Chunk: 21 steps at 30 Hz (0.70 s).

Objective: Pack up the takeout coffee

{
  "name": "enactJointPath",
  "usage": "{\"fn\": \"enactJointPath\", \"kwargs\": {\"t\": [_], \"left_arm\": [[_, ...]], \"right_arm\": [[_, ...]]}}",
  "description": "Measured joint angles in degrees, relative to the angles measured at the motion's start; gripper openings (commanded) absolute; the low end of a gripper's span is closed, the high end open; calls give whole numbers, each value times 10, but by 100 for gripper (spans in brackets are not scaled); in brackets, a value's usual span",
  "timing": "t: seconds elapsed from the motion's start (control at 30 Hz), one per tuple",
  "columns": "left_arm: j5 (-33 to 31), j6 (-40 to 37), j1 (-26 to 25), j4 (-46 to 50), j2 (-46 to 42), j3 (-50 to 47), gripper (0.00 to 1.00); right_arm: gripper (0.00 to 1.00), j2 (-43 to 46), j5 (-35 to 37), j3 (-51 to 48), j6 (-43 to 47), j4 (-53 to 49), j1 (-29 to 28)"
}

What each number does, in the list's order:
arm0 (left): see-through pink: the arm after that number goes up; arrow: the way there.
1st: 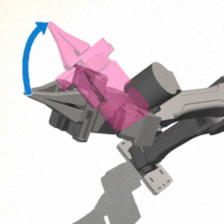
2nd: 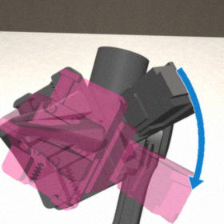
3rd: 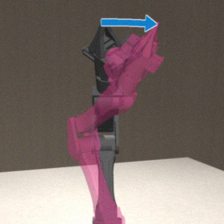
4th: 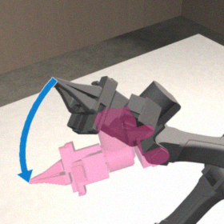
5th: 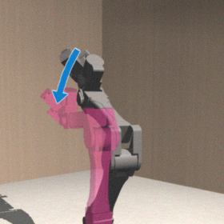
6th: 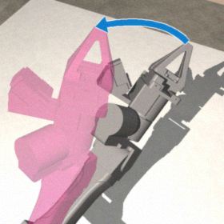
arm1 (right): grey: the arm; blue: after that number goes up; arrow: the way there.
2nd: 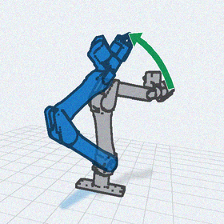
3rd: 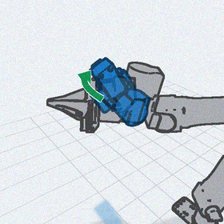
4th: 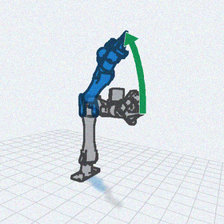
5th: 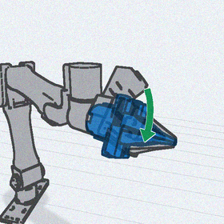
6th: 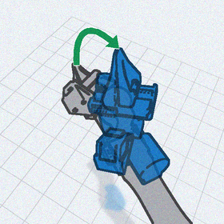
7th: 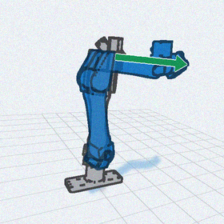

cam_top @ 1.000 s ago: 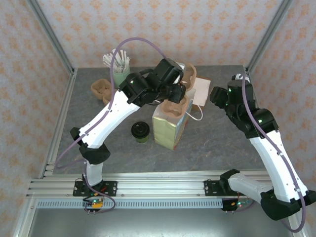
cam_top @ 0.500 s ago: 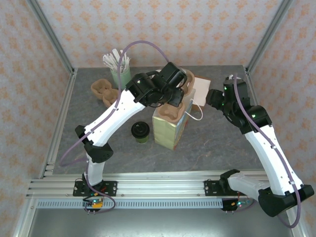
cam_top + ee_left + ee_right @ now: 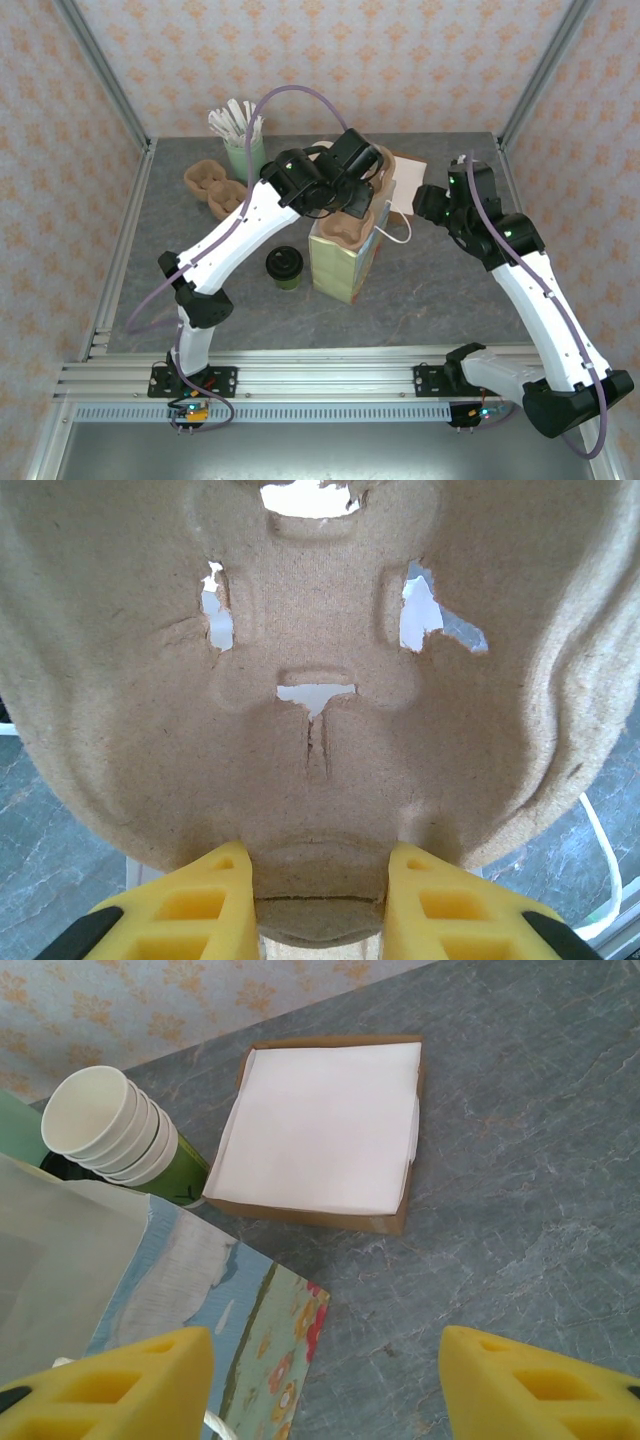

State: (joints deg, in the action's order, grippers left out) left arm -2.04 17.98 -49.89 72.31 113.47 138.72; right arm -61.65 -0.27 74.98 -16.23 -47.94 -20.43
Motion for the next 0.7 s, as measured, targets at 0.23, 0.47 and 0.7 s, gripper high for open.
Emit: {"fn": "enactJointPath", "kwargs": {"t": [0.23,0.47,0.7], "left_arm": [[0,1,0,11,3,-5,28],[1,1,0,46,4,-4,27],[14,2,2,80,37,1,25]], "right_arm": [[62,0,0,-1,0,0,0],[62,0,0,-11,3,5,0],[62,-11,0,-13,11,16,0]]}}
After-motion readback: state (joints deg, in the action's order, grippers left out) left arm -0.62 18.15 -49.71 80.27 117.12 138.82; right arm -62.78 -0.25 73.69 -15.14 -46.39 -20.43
